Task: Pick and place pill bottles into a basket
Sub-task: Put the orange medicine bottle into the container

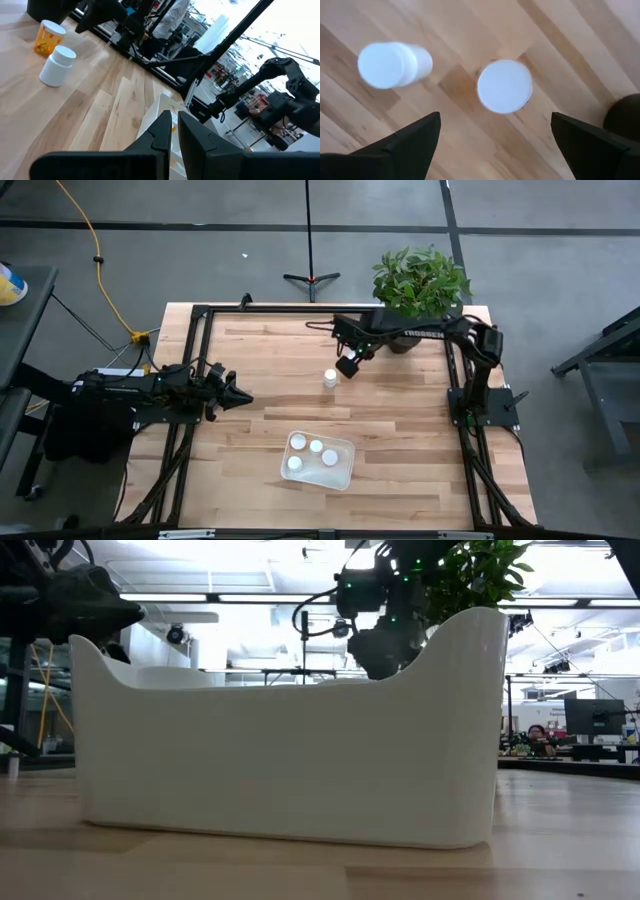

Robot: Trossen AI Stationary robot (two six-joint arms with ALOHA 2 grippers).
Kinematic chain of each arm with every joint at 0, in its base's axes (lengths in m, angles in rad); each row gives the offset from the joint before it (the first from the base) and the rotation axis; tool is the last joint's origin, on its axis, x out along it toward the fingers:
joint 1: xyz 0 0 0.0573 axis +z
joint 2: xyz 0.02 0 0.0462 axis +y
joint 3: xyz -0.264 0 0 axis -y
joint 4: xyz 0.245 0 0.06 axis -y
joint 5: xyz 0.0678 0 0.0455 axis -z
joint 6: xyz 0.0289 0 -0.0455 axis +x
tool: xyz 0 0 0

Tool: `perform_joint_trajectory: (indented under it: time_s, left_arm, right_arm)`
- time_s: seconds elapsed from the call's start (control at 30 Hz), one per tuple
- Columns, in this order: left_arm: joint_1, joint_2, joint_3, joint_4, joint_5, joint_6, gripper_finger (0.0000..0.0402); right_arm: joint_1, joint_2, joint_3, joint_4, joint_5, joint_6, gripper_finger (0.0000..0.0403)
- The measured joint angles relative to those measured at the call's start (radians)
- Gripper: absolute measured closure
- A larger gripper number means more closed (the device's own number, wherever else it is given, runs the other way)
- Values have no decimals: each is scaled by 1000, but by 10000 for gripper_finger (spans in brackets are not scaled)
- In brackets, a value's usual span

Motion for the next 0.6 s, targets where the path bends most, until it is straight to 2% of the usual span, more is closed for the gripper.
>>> perform_joint_trajectory:
  time_s: [0.33,0.6]
  left_arm:
    - [0,0,0,0,0,0,334]
    - [0,0,0,0,0,-4,334]
  right_arm:
    - [-53,14,0,24,-51,-13,33]
    - [-52,84,0,23,-80,-39,33]
